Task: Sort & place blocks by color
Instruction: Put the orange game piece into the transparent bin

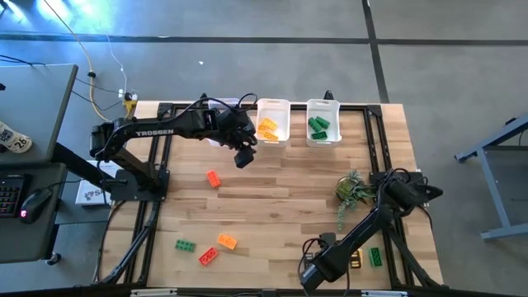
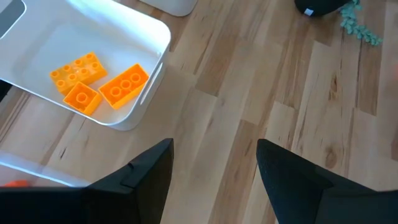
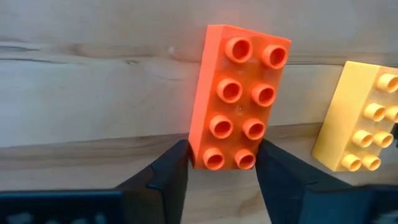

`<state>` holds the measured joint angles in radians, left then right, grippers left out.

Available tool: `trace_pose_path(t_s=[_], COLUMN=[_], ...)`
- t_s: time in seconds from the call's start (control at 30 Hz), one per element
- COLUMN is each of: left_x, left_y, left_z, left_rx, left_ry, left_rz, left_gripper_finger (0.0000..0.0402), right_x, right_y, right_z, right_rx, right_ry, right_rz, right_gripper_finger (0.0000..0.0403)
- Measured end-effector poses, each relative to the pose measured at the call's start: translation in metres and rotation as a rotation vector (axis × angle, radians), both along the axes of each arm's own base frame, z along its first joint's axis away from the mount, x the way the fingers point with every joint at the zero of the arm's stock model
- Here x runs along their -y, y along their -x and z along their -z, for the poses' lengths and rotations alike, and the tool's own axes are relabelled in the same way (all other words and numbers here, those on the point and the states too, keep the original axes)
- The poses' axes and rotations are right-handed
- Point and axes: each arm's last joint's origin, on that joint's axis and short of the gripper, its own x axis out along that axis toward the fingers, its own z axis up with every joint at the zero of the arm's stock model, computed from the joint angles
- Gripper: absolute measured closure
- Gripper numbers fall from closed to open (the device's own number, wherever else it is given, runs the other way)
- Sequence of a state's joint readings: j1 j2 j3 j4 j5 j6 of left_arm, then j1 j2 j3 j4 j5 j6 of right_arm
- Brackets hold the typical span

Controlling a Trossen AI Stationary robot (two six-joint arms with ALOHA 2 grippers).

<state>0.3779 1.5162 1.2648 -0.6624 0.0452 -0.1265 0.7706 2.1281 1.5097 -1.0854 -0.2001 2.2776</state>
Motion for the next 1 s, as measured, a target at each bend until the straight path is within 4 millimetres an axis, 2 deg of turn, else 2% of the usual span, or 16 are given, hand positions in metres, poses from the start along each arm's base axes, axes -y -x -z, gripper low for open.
trace_pose_path(t_s=[0.13, 0.37, 0.6, 0.8, 1.0], left_x=[0.000, 0.000, 0.000, -0.006, -0.014], left_y=[0.000, 0.000, 0.000, 0.003, 0.009], left_z=[0.000, 0.000, 0.000, -0.001, 0.000], left_rx=[0.000, 0.005, 0.042, 0.079, 0.067], left_ry=[-0.001, 0.011, 0.102, 0.190, 0.229], left_rz=[-0.001, 0.007, 0.074, 0.113, 0.093], left_gripper_finger=[0.0184, 0.0184, 0.0184, 0.0184, 0.0184], right_x=[0.002, 0.008, 0.023, 0.048, 0.082], right_y=[-0.002, -0.013, -0.041, -0.070, -0.097], right_z=[0.000, -0.004, -0.028, -0.042, -0.060], right_rx=[0.001, 0.055, 0.246, 0.346, 0.395], right_ry=[0.000, -0.009, 0.105, 0.159, 0.219], right_rz=[0.007, -0.024, -0.053, -0.103, -0.233], right_gripper_finger=[0.0293, 0.0293, 0.0293, 0.0293, 0.0293])
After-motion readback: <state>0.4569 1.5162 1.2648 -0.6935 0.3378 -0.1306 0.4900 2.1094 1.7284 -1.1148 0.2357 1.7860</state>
